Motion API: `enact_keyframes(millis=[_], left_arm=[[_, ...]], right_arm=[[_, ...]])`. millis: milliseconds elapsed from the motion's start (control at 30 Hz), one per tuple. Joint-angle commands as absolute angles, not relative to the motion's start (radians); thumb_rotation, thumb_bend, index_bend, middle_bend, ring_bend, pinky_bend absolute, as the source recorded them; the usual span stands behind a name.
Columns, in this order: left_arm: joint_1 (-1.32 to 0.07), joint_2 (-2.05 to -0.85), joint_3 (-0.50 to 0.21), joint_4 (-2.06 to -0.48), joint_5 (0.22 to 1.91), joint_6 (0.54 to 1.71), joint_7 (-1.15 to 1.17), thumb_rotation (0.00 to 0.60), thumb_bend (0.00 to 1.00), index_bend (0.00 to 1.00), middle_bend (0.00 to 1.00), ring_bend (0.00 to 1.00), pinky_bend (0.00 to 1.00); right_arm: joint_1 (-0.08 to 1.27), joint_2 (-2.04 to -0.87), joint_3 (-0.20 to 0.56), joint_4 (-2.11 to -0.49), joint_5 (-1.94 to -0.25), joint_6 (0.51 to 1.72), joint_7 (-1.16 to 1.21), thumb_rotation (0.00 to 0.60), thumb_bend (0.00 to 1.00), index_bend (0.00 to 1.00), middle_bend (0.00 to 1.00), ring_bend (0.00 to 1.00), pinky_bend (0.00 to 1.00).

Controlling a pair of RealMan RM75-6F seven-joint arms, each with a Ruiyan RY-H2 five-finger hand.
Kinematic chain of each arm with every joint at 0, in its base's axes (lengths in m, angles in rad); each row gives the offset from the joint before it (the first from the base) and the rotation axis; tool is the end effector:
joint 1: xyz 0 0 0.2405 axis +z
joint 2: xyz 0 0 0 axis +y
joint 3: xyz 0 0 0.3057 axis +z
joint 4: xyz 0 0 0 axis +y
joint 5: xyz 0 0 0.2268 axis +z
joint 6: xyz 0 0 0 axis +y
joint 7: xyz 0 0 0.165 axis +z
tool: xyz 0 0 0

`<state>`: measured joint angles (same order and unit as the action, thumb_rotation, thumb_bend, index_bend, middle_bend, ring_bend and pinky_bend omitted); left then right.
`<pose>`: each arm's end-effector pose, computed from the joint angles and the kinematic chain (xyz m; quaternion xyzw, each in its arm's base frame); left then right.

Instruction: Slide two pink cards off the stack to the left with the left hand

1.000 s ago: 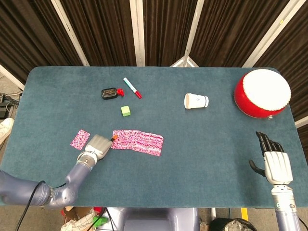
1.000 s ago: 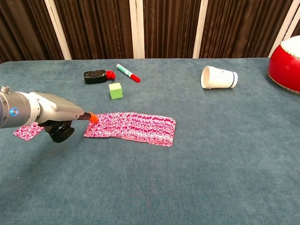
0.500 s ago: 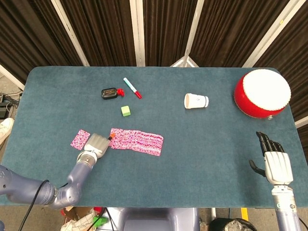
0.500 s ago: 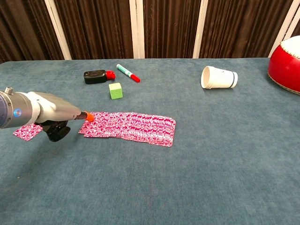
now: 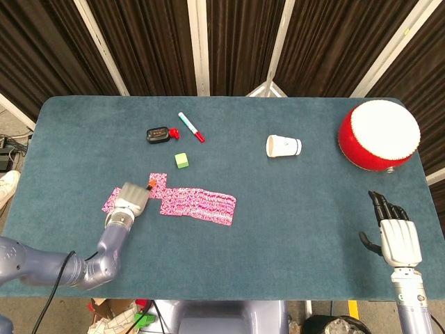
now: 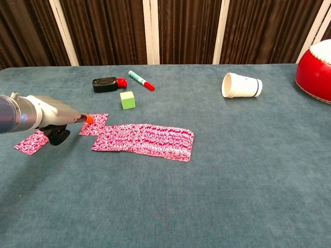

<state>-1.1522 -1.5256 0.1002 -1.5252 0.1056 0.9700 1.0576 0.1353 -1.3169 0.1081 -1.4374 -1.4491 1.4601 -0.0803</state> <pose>-0.2063 0.4217 -0.0520 -0.8016 -0.3236 -0.0020 0.5027 -0.3731 -0.2403 0.1163 0.5864 -0.3644 0.3869 0.6113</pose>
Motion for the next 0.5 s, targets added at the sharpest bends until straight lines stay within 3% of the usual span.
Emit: enact_keyframes(millis=[33,500], left_arm=[[-1.157,-1.528,0.092,-1.501,0.085,0.958,1.067,0.6,0.97,0.05,0.86,0.84,0.75],[-1.185,-1.55,0.057,-1.372,0.018,0.93,1.13,0.6,0.96,0.04,0.86,0.84,0.75]], right_arm=[[0.135,-1.317,0.108,-1.438,-1.449,1.46,-0.084,0.6,0.28,0.01,0.15,0.23,0.24],[0.136,-1.323,0.107,-1.439,-1.442,1.454,-0.1,0.6,0.28,0.01,0.15,0.23,0.24]])
